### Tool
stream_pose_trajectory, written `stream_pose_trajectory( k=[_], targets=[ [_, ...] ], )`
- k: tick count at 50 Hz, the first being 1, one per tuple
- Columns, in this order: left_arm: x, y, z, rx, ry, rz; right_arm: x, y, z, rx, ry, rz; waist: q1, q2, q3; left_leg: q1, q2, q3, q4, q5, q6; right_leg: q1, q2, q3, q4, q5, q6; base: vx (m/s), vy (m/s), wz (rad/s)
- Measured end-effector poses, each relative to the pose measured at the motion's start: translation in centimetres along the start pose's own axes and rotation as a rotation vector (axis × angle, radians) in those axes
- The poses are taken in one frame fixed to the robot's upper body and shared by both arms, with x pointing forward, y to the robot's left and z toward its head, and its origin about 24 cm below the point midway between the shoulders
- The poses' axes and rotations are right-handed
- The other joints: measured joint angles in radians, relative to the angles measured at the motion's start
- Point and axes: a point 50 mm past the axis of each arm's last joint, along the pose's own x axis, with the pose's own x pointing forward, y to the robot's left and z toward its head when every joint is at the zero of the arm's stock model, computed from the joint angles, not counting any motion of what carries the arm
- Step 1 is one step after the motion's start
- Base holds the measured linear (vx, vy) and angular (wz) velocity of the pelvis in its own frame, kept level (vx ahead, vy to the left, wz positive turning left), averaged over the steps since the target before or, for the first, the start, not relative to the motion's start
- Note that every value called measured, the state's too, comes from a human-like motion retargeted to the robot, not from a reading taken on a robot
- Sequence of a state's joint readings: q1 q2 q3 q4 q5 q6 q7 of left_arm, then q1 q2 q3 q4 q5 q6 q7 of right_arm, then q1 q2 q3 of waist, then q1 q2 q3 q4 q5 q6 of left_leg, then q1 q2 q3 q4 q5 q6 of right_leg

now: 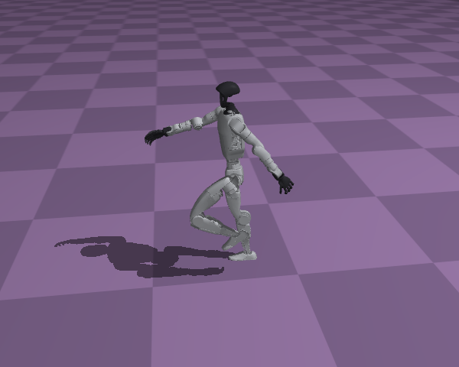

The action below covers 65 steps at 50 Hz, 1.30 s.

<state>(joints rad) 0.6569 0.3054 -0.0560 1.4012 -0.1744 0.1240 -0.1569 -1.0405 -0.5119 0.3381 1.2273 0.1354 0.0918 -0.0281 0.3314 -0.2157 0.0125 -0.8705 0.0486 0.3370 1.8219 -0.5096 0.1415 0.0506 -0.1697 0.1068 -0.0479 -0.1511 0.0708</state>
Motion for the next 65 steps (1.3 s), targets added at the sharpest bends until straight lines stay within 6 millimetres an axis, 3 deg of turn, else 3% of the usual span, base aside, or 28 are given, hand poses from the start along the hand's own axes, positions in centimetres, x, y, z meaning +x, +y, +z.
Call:
stream_pose_trajectory(
  k=[3, 5, 8, 10, 12, 14, 16, 18, 20, 22, 25, 27, 30, 32, 35, 38, 40, 42, 45, 48, 50, 51, 54, 57, 59, 61, 63, 65],
  targets=[
    [-0.1, -0.1, -3.8, -0.093, 0.07, -0.098, 0.0, -1.6, 4.7, 0.052, -0.126, -0.05, 0.024, -0.023, -0.014, -0.039, 0.046, 0.024, -0.282, 0.032, 0.008, 0.024, -0.017, 0.021, 0.004, -0.015, 0.002, 0.69, 0.13, -0.44],
    [-0.2, -0.3, -4.2, -0.1, 0.08, -0.153, -0.2, -2.1, 6.5, 0.086, -0.177, -0.066, 0.026, -0.043, -0.024, 0.0, 0.055, 0.06, -0.578, 0.054, 0.013, 0.036, -0.033, 0.026, 0.009, -0.022, 0.012, 0.73, 0.18, -0.2],
    [-0.2, -0.3, -1.2, -0.094, 0.01, -0.168, -0.3, -1.5, 6.6, 0.106, -0.198, -0.07, 0.056, -0.065, 0.002, 0.243, 0.016, 0.165, -1.24, 0.131, -0.042, 0.089, -0.056, 0.054, 0.018, -0.033, 0.054, 0.82, 0.23, -0.72],
    [-0.3, -0.3, 2.0, -0.068, -0.071, -0.134, -0.3, -0.2, 5.0, 0.097, -0.188, -0.068, 0.099, -0.013, 0.04, 0.464, 0.022, 0.217, -1.641, 0.217, -0.128, 0.178, -0.011, 0.094, 0.033, -0.038, 0.072, 0.92, 0.31, -1.26],
    [-0.7, -0.5, 5.8, -0.009, -0.17, -0.092, -0.5, 2.0, 1.5, 0.071, -0.143, -0.03, 0.1, 0.048, 0.056, 0.604, 0.04, 0.232, -1.831, 0.289, -0.196, 0.258, 0.037, 0.112, 0.064, -0.01, 0.071, 0.92, 0.37, -0.56],
    [-1.6, -1.1, 10.4, 0.064, -0.276, -0.059, -1.3, 4.8, -3.7, 0.026, -0.045, 0.047, 0.068, 0.084, 0.058, 0.694, 0.036, 0.22, -1.906, 0.34, -0.239, 0.303, 0.062, 0.095, 0.124, 0.069, 0.059, 0.9, 0.38, 0.28],
    [-3.1, -2.0, 15.3, 0.156, -0.391, -0.032, -3.5, 8.2, -10.4, -0.051, 0.1, 0.173, 0.014, 0.12, 0.044, 0.759, 0.036, 0.179, -1.909, 0.354, -0.26, 0.293, 0.094, 0.033, 0.272, 0.158, 0.026, 0.9, 0.37, 0.91],
    [-5.7, -3.0, 20.7, 0.252, -0.522, 0.007, -7.7, 11.7, -17.9, -0.124, 0.298, 0.358, -0.052, 0.16, 0.018, 0.809, 0.046, 0.121, -1.907, 0.349, -0.262, 0.178, 0.13, -0.063, 0.586, 0.171, -0.011, 0.85, 0.33, 1.29],
    [-9.9, -4.1, 26.6, 0.306, -0.685, 0.054, -13.6, 14.4, -24.8, -0.176, 0.539, 0.545, -0.13, 0.182, -0.011, 0.821, 0.046, 0.055, -1.889, 0.32, -0.247, -0.014, 0.135, -0.155, 0.985, 0.104, -0.048, 0.77, 0.25, 1.55],
    [-15.9, -5.2, 32.4, 0.291, -0.894, 0.079, -20.7, 15.9, -30.3, -0.217, 0.781, 0.717, -0.215, 0.201, -0.024, 0.824, 0.04, -0.018, -1.862, 0.278, -0.228, -0.2, 0.129, -0.215, 1.33, 0.019, -0.072, 0.73, 0.16, 1.66],
    [-27.8, -7.1, 39.0, 0.207, -1.227, 0.042, -31.8, 15.8, -35.6, -0.292, 1.136, 0.894, -0.331, 0.24, -0.019, 0.852, 0.039, -0.117, -1.862, 0.248, -0.198, -0.454, 0.138, -0.278, 1.705, -0.056, -0.062, 0.7, 0.09, 1.52],
    [-36.3, -8.2, 41.1, 0.163, -1.464, -0.043, -38.6, 15.2, -37.1, -0.27, 1.311, 1.013, -0.412, 0.275, -0.003, 0.893, 0.054, -0.176, -1.876, 0.235, -0.184, -0.584, 0.136, -0.324, 1.828, -0.082, -0.037, 0.69, 0.01, 1.46],
    [-47.9, -9.3, 40.9, 0.146, -1.791, -0.184, -47.3, 13.6, -37.6, -0.181, 1.514, 1.117, -0.53, 0.317, 0.032, 0.975, 0.08, -0.245, -1.904, 0.223, -0.173, -0.723, 0.089, -0.382, 1.872, -0.127, -0.002, 0.7, -0.06, 1.37],
    [-53.9, -9.6, 39.5, 0.165, -1.969, -0.249, -51.6, 12.5, -37.2, -0.105, 1.622, 1.136, -0.592, 0.331, 0.051, 1.023, 0.095, -0.272, -1.909, 0.211, -0.17, -0.78, 0.034, -0.404, 1.809, -0.156, 0.007, 0.7, -0.14, 1.04],
    [-60.0, -10.1, 36.9, 0.215, -2.166, -0.321, -56.0, 11.2, -36.3, 0.007, 1.75, 1.128, -0.643, 0.344, 0.052, 1.074, 0.108, -0.284, -1.909, 0.194, -0.169, -0.831, -0.057, -0.433, 1.598, -0.182, 0.006, 0.7, -0.2, 0.5],
    [-62.3, -11.3, 35.3, 0.309, -2.257, -0.421, -57.8, 10.8, -35.7, 0.091, 1.819, 1.098, -0.646, 0.356, 0.013, 1.088, 0.115, -0.276, -1.897, 0.176, -0.185, -0.806, -0.09, -0.48, 1.189, -0.183, 0.012, 0.71, -0.27, 0.08],
    [-61.8, -12.4, 35.1, 0.373, -2.251, -0.512, -57.9, 10.9, -35.6, 0.121, 1.832, 1.061, -0.642, 0.361, -0.025, 1.089, 0.116, -0.283, -1.872, 0.162, -0.2, -0.72, -0.066, -0.501, 0.804, -0.145, 0.029, 0.77, -0.34, 0.26],
    [-60.1, -13.1, 35.5, 0.363, -2.207, -0.594, -55.8, 11.2, -36.4, 0.097, 1.798, 0.989, -0.661, 0.342, -0.017, 1.134, 0.094, -0.319, -1.843, 0.161, -0.204, -0.526, -0.042, -0.499, 0.361, -0.035, 0.056, 0.87, -0.4, 0.86],
    [-55.8, -13.4, 36.8, 0.288, -2.131, -0.61, -48.9, 12.4, -37.8, -0.042, 1.648, 0.885, -0.684, 0.255, 0.085, 1.288, 0.046, -0.353, -1.8, 0.207, -0.206, -0.21, -0.056, -0.499, -0.028, 0.14, 0.163, 0.89, -0.51, 0.42],
    [-45.8, -13.6, 38.9, 0.284, -1.89, -0.484, -40.2, 14.3, -37.6, -0.203, 1.42, 0.852, -0.559, 0.186, 0.12, 1.311, 0.039, -0.254, -1.643, 0.322, -0.185, -0.128, 0.008, -0.43, -0.039, 0.184, 0.191, 0.76, -0.76, -1.48],
    [-36.3, -13.1, 39.0, 0.27, -1.633, -0.378, -33.8, 14.9, -36.5, -0.328, 1.252, 0.825, -0.486, 0.137, 0.124, 1.205, -0.003, -0.217, -1.336, 0.339, -0.12, -0.07, -0.01, -0.378, -0.035, 0.17, 0.191, 0.76, -0.39, -1.3],
    [-31.0, -12.9, 38.2, 0.256, -1.477, -0.334, -30.3, 14.6, -35.6, -0.391, 1.16, 0.794, -0.478, 0.118, 0.09, 1.066, -0.042, -0.216, -1.109, 0.325, -0.073, -0.074, -0.057, -0.366, -0.029, 0.155, 0.191, 0.72, -0.08, -0.51],
    [-16.9, -10.8, 32.4, 0.163, -1.018, -0.193, -18.9, 12.9, -30.6, -0.545, 0.849, 0.613, -0.412, 0.105, 0.027, 0.704, -0.074, -0.177, -0.539, 0.27, 0.002, -0.098, -0.079, -0.292, -0.011, 0.107, 0.128, 0.67, -0.13, -0.78],
    [-6.8, -7.8, 22.7, 0.094, -0.598, -0.051, -9.1, 9.6, -22.1, -0.525, 0.544, 0.352, -0.294, 0.096, 0.035, 0.492, -0.06, -0.102, -0.187, 0.195, 0.026, -0.072, -0.052, -0.188, 0.014, 0.062, 0.067, 0.72, -0.2, -1.69],
    [-2.9, -5.9, 15.7, 0.061, -0.378, 0.009, -4.6, 7.0, -15.5, -0.4, 0.36, 0.188, -0.206, 0.091, 0.039, 0.37, -0.042, -0.053, -0.054, 0.159, 0.022, -0.052, -0.034, -0.119, 0.02, 0.041, 0.043, 0.71, -0.13, -1.81],
    [-0.8, -4.2, 9.2, 0.014, -0.213, 0.037, -1.8, 4.1, -8.8, -0.249, 0.187, 0.055, -0.121, 0.084, 0.037, 0.244, -0.033, -0.023, 0.002, 0.145, -0.002, -0.032, -0.021, -0.06, 0.016, 0.025, 0.029, 0.68, -0.06, -1.63],
    [0.1, -2.8, 3.9, -0.047, -0.095, 0.032, -0.5, 1.3, -2.6, -0.131, 0.031, -0.043, -0.049, 0.075, 0.031, 0.123, -0.033, -0.013, -0.015, 0.145, -0.035, -0.012, -0.016, -0.015, 0.005, 0.011, 0.024, 0.66, 0.0, -1.27],
    [0.3, -1.7, -0.1, -0.103, -0.014, -0.006, -0.2, -1.2, 2.9, -0.076, -0.098, -0.113, 0.003, 0.062, 0.022, 0.026, -0.025, -0.007, -0.1, 0.154, -0.053, 0.008, -0.017, 0.009, -0.007, -0.004, 0.024, 0.66, 0.03, -0.8]
  ],
)
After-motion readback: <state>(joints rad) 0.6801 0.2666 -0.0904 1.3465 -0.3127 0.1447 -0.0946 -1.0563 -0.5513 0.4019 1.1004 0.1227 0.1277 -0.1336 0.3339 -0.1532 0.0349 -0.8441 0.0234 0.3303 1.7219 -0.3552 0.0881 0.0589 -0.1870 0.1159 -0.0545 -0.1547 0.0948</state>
